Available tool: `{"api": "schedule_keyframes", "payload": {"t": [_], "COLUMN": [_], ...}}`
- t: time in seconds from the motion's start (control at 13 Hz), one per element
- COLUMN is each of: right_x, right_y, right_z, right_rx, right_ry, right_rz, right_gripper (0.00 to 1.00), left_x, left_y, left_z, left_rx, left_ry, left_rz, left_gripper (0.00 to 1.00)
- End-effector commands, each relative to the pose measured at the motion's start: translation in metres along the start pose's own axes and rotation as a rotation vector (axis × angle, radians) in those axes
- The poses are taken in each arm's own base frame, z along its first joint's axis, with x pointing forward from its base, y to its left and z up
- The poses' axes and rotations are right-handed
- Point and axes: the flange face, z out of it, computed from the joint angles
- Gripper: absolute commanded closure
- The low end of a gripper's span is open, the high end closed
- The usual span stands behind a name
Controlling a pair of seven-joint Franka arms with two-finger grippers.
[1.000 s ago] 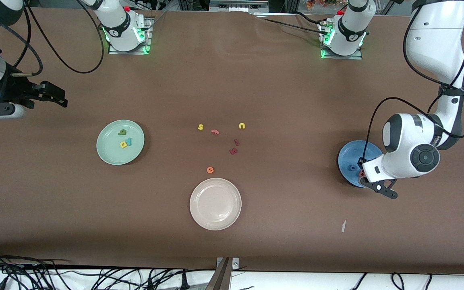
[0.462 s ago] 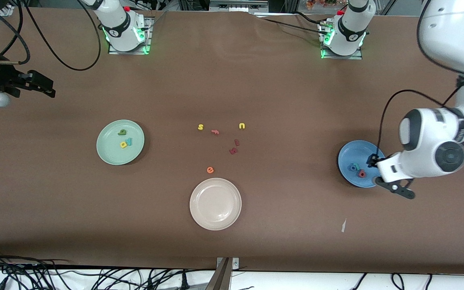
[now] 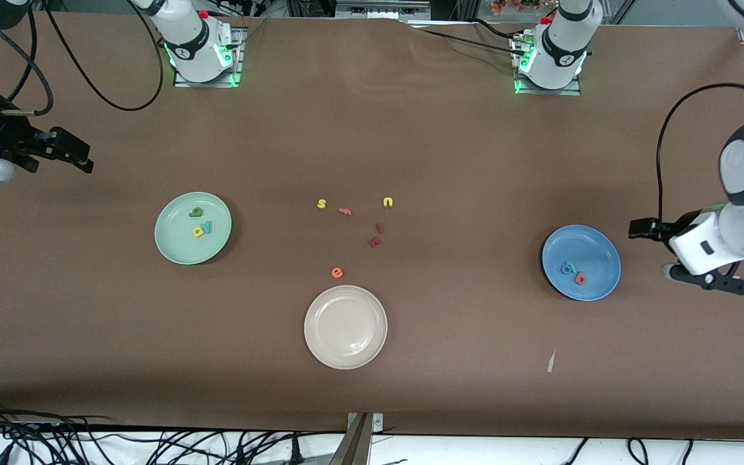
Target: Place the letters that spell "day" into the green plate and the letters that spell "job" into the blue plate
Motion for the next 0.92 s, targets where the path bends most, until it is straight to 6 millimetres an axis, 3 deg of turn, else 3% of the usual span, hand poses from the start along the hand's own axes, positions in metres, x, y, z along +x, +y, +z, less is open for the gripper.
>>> {"api": "schedule_keyframes", "payload": {"t": [0.0,0.08,0.31,0.38,0.54,0.69,0.85], "right_x": [-0.008,-0.006,-0.001,-0.002,-0.004,-0.005,-0.004], "right_y": [0.002,0.003,0.010,0.006,0.006,0.009,0.008], "right_z": [-0.006,-0.005,-0.008,-0.010,-0.009,-0.007,-0.006], "right_rx": [0.017,0.015,0.017,0.015,0.015,0.014,0.015], "right_ry": [0.014,-0.001,0.007,0.008,-0.012,-0.019,-0.022], "right_rz": [0.012,0.015,0.018,0.007,0.010,0.003,0.003], "right_gripper": [0.00,0.00,0.00,0.00,0.00,0.00,0.00], "left_x": [-0.020,-0.034,-0.066,-0.081,-0.107,-0.119,-0.126], "left_y": [0.008,0.006,-0.003,0.000,0.007,0.019,0.042], "left_z": [-0.029,-0.049,-0.071,-0.087,-0.121,-0.135,-0.136], "left_rx": [-0.007,-0.016,-0.017,-0.017,-0.014,-0.012,-0.012], "left_ry": [0.003,0.037,0.109,0.169,0.241,0.252,0.194], "left_rz": [-0.151,-0.161,-0.191,-0.186,-0.170,-0.152,-0.113], "left_gripper": [0.00,0.00,0.00,0.00,0.00,0.00,0.00]}}
